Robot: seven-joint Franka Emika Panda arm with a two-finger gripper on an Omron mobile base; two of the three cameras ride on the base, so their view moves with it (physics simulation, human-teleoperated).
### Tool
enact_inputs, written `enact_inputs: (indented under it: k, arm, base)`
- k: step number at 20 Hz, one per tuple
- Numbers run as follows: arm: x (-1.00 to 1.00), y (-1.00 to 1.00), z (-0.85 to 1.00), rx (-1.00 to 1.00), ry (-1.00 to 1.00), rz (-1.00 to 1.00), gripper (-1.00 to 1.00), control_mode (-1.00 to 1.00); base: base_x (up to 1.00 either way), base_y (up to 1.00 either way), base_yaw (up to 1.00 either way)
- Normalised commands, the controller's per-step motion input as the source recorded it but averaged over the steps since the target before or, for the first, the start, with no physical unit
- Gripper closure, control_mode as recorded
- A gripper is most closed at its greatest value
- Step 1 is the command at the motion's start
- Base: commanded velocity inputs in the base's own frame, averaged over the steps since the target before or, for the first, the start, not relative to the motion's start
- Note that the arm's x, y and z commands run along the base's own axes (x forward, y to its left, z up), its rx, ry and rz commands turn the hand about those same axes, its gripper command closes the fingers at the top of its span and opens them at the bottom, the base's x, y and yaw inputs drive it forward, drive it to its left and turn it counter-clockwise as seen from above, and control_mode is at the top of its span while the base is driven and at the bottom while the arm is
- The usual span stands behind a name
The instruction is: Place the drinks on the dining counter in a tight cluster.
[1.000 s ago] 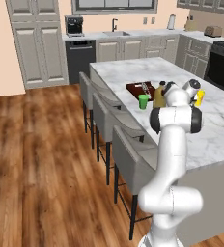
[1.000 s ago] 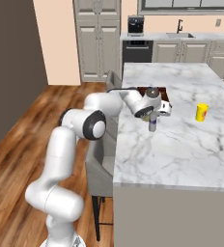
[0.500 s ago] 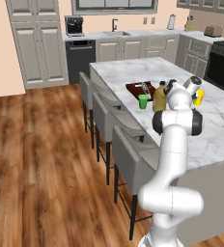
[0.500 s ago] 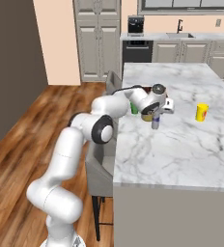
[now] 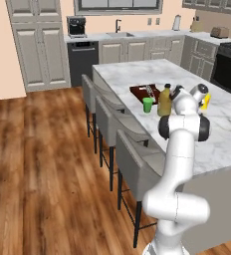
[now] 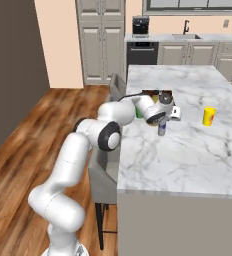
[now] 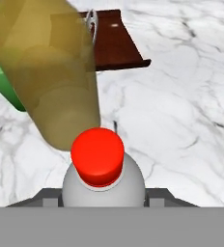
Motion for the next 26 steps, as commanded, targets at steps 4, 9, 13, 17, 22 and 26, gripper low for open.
enact_inputs:
  k: [4, 9, 13, 17, 22, 26]
  arm:
    - [0.07, 0.01, -0.25, -0.05, -0.02, 0.00, 1.00, -1.00]
    - [0.22, 0.01, -0.15, 0.00, -0.04, 0.00, 1.00, -1.00]
    - [0.30, 0.00, -0.14, 0.00, -0.03, 0.00, 1.00, -1.00]
    - [0.28, 0.00, -0.30, 0.00, 0.00, 0.00, 1.00, -1.00]
    - [0.30, 0.00, -0.25, -0.01, 0.00, 0.00, 1.00, -1.00]
    - [-0.01, 0.02, -0.42, -0.03, 0.00, 0.00, 1.00, -1.00]
  base:
    - [0.00, 0.00, 0.00]
    - [0.00, 0.00, 0.00]
    - [0.00, 0.00, 0.00]
    - [0.00, 0.00, 0.00]
    - [0.00, 0.00, 0.00]
    - [0.00, 0.00, 0.00]
